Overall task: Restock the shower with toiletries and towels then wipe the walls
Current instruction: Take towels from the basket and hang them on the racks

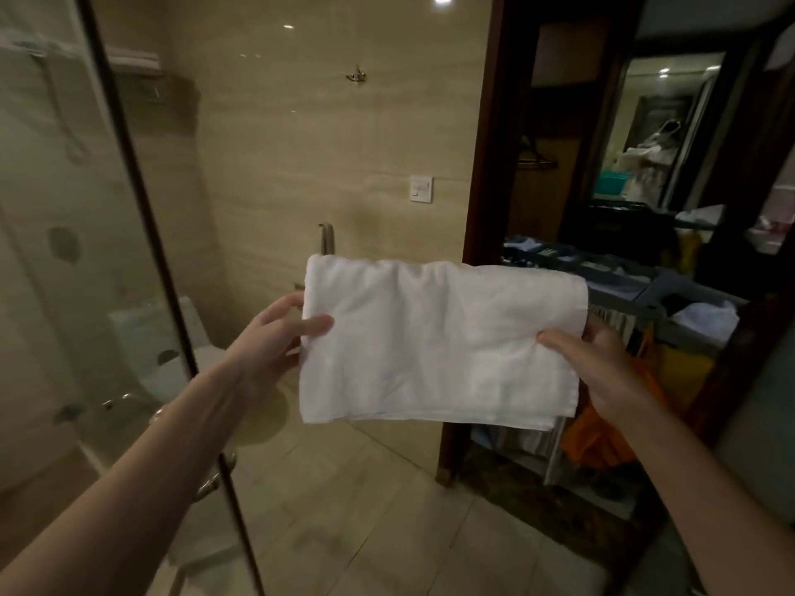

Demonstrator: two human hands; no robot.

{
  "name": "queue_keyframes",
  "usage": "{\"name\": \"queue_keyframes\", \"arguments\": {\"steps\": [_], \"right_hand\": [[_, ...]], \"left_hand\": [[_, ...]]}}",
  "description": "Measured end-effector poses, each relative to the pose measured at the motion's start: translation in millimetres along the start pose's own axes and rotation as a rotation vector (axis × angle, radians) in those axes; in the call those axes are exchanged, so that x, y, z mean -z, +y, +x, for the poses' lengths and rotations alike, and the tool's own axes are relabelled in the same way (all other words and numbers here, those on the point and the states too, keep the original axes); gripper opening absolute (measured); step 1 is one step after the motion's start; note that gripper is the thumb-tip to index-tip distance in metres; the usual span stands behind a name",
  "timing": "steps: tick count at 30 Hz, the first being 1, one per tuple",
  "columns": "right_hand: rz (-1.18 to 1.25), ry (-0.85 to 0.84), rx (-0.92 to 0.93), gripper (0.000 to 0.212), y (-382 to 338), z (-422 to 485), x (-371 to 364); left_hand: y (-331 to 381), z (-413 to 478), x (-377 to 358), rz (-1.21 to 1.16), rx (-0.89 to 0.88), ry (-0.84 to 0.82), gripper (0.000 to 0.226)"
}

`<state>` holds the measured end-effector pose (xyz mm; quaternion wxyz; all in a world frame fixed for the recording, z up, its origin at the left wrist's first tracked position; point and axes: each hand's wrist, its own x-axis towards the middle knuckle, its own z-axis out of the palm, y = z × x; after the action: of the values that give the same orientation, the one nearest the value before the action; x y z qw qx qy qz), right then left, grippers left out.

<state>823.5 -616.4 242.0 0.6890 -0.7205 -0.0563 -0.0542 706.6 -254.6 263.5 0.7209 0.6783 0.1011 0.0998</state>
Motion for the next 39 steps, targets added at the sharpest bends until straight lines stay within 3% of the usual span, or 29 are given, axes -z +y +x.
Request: {"name": "queue_keyframes", "arguments": {"steps": [7,15,28,39], "right_hand": [[0.007,-0.1,0.09,0.038,2,126,-14],[0.009,-0.243,0.165,0.04,7,246,-76],[0.007,-0.377,0.328,0.035,-8,459,-265],[0.105,-0.548,0.404,0.025,-15,584,-442]], "left_hand": [[4,114,-27,-0.051,-0.018,0.108,0.043],[4,210,5,-0.06,-0.029,0.219,0.046],[33,432,120,-0.064,-0.149,0.352,0.039],[65,513,233,0.029,-0.216,0.512,0.052]]}}
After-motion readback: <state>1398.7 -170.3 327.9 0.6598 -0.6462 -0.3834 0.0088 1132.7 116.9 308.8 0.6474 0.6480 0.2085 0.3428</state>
